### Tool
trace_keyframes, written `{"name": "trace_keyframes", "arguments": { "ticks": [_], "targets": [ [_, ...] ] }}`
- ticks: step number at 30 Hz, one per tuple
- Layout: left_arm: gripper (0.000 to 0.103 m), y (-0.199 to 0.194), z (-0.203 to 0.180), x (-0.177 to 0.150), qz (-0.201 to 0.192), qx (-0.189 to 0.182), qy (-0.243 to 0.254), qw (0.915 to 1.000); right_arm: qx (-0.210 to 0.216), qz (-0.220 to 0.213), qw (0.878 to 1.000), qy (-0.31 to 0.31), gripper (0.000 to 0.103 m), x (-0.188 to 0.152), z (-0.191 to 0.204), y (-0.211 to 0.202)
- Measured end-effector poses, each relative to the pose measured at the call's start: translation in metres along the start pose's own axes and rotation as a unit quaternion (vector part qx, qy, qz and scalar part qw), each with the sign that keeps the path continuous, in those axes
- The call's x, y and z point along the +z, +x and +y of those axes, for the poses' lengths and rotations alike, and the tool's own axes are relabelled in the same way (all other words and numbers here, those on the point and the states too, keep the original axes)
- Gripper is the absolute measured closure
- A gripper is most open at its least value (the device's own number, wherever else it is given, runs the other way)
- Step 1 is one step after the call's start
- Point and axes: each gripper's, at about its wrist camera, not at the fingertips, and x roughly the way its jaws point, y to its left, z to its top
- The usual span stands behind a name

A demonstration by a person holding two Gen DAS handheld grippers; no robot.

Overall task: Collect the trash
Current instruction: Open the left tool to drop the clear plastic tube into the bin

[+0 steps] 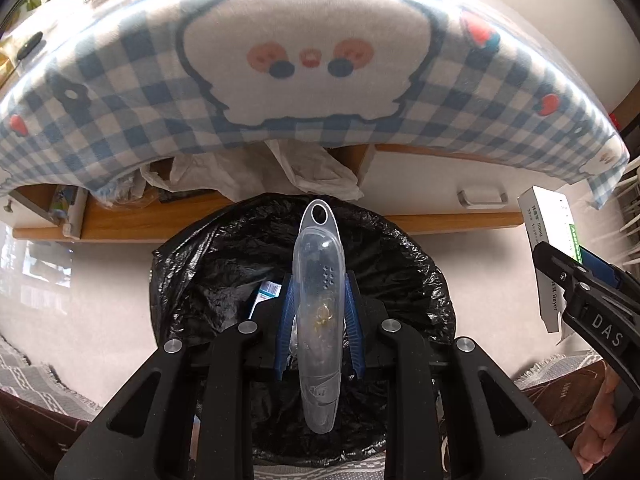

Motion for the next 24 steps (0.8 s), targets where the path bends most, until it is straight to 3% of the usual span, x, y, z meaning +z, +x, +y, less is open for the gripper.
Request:
{"name": "trace_keyframes", "arguments": {
  "ticks": [12,24],
  "targets": [
    [0.078,0.015,-0.004,0.001,0.005,-0.002,0.012,0.9999,0.001,0.009,1.0,-0.003,0.044,0.001,0.006,0.015],
    [0.023,-0.013,0.014,-0.001,-0.047,-0.005,0.003,0.9989,0.007,-0.01,1.0,-0.015,0.044,0.002,0.02,-0.004]
  ]
}}
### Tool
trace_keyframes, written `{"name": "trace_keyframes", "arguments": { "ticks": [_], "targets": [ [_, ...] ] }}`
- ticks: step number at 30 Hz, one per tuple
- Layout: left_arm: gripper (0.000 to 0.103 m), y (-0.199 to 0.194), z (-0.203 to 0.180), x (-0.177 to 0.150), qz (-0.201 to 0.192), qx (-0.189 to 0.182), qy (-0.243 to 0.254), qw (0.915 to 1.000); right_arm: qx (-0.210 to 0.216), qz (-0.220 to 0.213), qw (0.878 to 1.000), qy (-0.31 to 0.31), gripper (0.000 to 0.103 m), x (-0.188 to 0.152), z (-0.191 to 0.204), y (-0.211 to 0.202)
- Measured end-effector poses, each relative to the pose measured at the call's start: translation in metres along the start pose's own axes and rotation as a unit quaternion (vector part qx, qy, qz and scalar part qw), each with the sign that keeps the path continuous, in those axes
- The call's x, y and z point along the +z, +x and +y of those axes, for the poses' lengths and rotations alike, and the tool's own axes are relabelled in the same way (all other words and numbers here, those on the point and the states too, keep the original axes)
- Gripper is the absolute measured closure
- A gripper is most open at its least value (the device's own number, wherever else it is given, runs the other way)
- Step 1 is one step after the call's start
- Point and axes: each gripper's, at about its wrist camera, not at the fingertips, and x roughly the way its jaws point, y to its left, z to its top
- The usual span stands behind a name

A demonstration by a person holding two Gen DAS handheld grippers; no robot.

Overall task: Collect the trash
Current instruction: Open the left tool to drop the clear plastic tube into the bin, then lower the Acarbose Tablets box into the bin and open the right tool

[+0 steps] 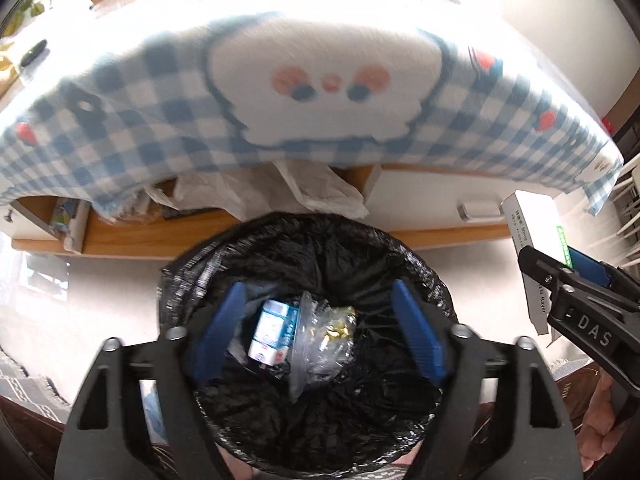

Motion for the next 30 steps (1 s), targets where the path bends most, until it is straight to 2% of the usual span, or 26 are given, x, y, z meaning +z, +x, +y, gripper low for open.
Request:
{"name": "trace_keyframes", "arguments": {
  "ticks": [5,7,19,30],
  "targets": [
    [0.008,-0.02,0.021,0.003,-0.024,0.009,-0.013,0.9996,0.008,-0.011,1.0,-0.011,0.044,0.003,0.019,-0.008],
    [0.006,-0.025,0.031,0.004,-0.029,0.012,-0.018,0.9993,0.01,-0.015,1.0,-0.018,0.044,0.004,0.028,-0.011],
    [0.006,-0.038,0.076,-0.001,-0.038,0.034,-0.036,0.998,0.027,-0.024,0.999,-0.038,0.044,0.003,0.075,-0.022],
    [0.006,-0.041,0.111,-0.005,-0.037,0.058,-0.063,0.9957,0.035,-0.02,0.998,-0.047,0.044,0.002,0.111,-0.015]
  ]
}}
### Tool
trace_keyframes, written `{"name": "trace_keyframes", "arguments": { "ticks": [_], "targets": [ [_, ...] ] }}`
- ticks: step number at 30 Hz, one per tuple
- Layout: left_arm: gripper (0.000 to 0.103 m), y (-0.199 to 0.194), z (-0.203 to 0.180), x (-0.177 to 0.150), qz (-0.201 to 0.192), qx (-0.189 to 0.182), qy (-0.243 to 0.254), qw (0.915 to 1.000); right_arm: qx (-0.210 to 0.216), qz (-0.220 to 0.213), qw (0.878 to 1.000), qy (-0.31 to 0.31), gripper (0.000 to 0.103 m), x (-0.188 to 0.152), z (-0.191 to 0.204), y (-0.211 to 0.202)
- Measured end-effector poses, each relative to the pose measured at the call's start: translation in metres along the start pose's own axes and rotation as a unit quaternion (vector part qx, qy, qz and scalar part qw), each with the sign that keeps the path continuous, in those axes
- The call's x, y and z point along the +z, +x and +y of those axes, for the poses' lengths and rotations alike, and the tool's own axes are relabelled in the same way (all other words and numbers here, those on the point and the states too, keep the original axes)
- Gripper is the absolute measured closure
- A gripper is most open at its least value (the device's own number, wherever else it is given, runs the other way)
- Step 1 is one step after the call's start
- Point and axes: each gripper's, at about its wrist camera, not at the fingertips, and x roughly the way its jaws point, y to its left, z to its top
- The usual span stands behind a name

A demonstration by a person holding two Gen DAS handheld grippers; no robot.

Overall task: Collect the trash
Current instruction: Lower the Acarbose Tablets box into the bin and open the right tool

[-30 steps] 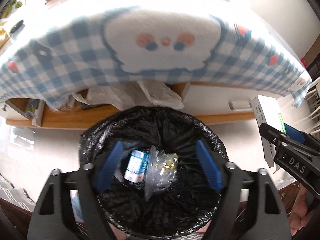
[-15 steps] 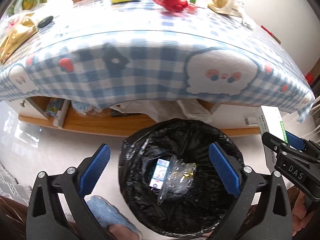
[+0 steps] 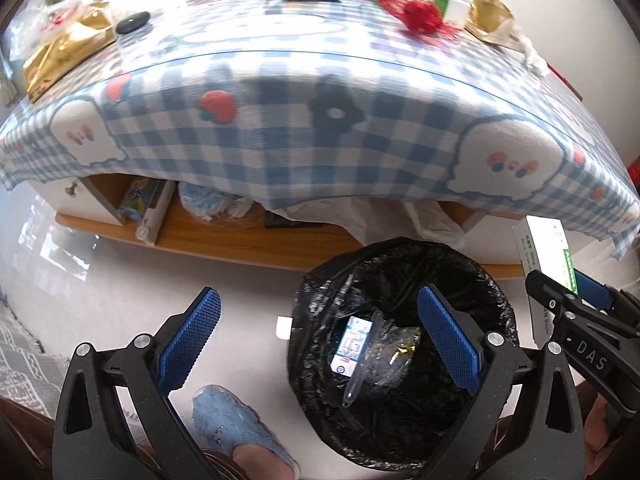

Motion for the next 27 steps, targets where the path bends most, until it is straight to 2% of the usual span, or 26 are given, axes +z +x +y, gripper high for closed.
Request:
{"name": "trace_keyframes", "arguments": {
  "ticks": [8,17,27],
  "targets": [
    [0.006,-0.001,0.023,0.005,-0.009,0.002,-0.01,0.9999,0.002,0.003,1.0,-0.003,0.044,-0.003,0.018,0.016],
    [0.006,0.009,0.029,0.007,-0.006,0.003,-0.007,1.0,-0.005,0.012,1.0,-0.009,0.044,-0.006,0.026,0.036],
    [0.006,0.009,0.029,0.008,-0.006,0.002,-0.008,0.9999,-0.004,0.011,1.0,-0.025,0.043,-0.007,0.031,0.037]
  ]
}}
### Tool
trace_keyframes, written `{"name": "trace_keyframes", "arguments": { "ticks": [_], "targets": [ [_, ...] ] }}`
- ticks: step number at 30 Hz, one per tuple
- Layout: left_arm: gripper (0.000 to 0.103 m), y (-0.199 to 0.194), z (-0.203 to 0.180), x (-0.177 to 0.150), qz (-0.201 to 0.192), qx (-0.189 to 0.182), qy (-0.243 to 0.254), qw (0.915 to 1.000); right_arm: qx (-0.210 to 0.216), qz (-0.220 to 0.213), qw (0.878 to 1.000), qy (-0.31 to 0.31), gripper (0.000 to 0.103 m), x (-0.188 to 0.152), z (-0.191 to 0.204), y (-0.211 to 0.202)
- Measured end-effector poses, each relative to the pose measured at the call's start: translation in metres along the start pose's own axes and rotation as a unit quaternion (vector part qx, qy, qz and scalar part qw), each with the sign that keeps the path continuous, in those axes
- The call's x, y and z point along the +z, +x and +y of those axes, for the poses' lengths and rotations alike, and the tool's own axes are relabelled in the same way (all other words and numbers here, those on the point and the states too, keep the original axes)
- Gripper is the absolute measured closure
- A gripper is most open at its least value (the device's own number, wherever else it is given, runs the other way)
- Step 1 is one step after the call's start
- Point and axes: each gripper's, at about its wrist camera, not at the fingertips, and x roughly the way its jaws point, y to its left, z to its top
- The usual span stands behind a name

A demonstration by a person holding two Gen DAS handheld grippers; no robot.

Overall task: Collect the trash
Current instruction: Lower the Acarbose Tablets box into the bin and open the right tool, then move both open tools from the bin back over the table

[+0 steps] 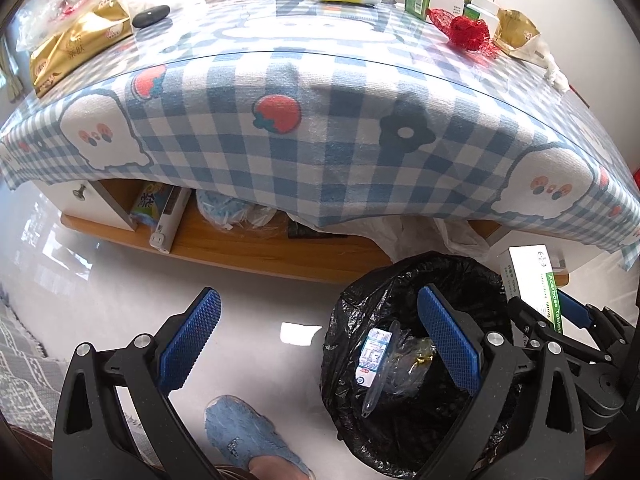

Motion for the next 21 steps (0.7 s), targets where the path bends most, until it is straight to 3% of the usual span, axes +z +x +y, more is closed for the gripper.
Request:
{"name": "trace_keyframes", "arguments": {
  "ticks": [5,14,21],
  "targets": [
    [0.006,-0.007,-0.003,0.001,-0.007,-0.006,0.005,0.9999,-0.003,-0.009,1.0,0.004,0.027,0.001,-0.006,-0.009],
    [0.006,-0.033,-0.01,0.006,-0.026,-0.012,0.015,0.9995,-0.004,-0.031,0.999,0.007,0.01,0.005,-0.019,-0.037],
    [0.006,-0.06,-0.02,0.012,-0.035,-0.021,0.027,0.9988,-0.009,-0.064,0.998,0.005,0.008,0.01,-0.032,-0.073]
  ]
}}
